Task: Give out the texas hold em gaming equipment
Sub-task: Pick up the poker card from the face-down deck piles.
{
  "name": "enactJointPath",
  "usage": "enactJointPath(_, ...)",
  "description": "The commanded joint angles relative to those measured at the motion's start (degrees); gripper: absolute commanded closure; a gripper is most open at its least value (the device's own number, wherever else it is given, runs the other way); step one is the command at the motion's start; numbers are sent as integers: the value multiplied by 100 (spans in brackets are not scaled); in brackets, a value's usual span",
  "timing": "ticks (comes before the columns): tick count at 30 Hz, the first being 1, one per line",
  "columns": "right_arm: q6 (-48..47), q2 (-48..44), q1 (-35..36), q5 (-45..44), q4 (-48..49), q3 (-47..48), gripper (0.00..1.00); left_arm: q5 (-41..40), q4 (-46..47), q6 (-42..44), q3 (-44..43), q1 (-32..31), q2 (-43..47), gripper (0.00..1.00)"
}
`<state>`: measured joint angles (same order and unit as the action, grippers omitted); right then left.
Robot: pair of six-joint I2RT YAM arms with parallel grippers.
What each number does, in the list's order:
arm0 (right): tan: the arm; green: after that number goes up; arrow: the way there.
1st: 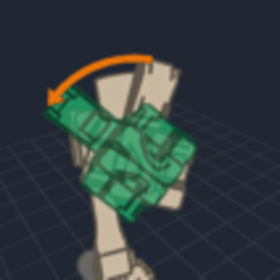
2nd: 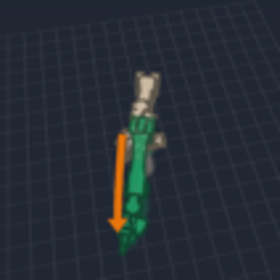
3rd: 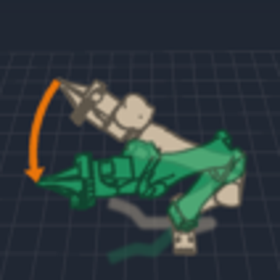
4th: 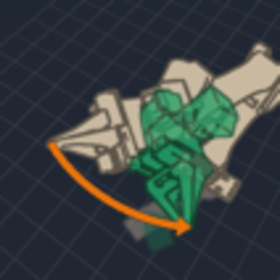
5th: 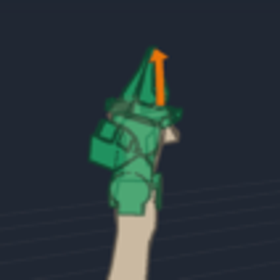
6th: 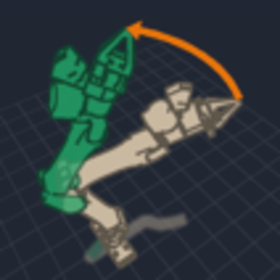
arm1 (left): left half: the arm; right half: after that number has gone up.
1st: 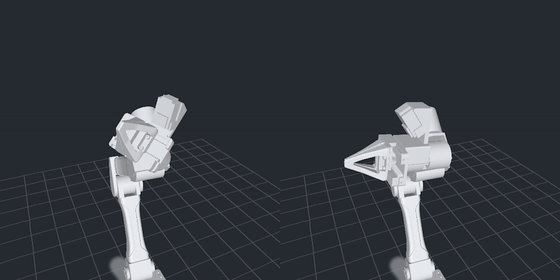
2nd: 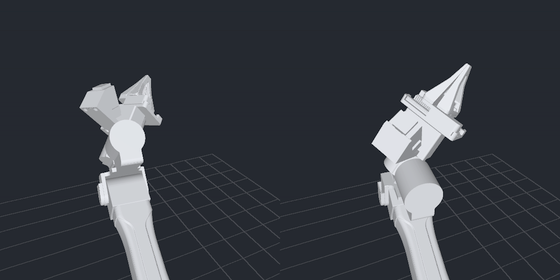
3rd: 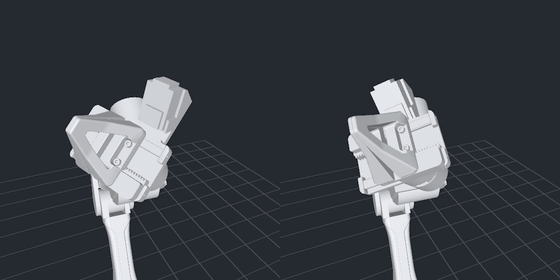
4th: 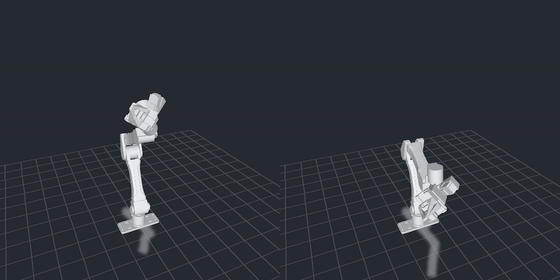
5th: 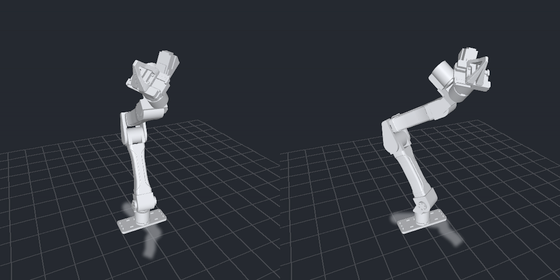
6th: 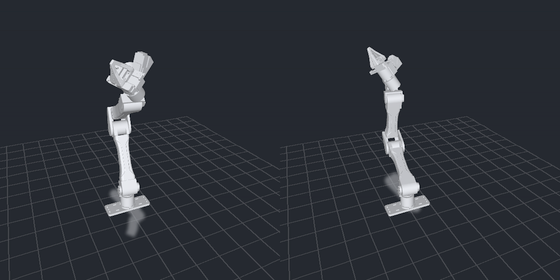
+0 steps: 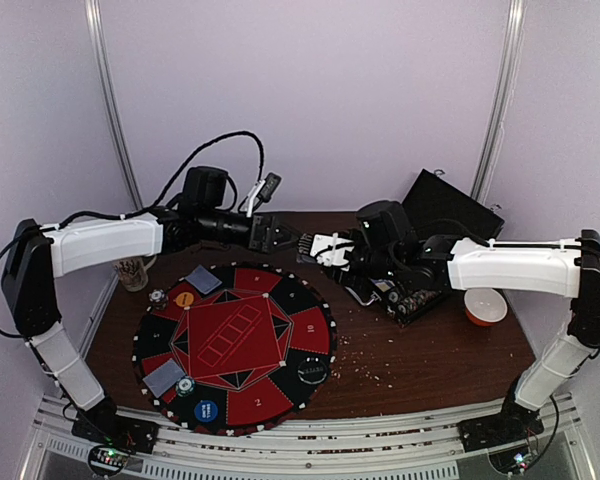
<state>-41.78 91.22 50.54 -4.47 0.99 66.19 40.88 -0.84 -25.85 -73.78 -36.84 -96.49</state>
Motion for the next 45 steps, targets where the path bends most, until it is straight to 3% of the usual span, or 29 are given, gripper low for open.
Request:
enactJointPath(1, 82, 7, 39, 43, 92, 161, 56, -271, -114, 136, -163, -118, -250, 4)
enactJointPath(10, 100, -2, 36, 50, 94, 133, 56, -339, -240, 138, -249, -202, -412, 14)
enactJointPath(22, 103, -5, 39, 12, 133, 80, 56, -751, -746, 442, -347, -193, -231, 59)
enactJointPath(37, 90, 21, 34, -28, 118, 52, 56, -654, -1038, 612, -376, -184, -43, 65)
enactJointPath(45, 100, 41, 36, -55, 120, 60, 56, -175, -817, 422, -409, -190, 61, 90)
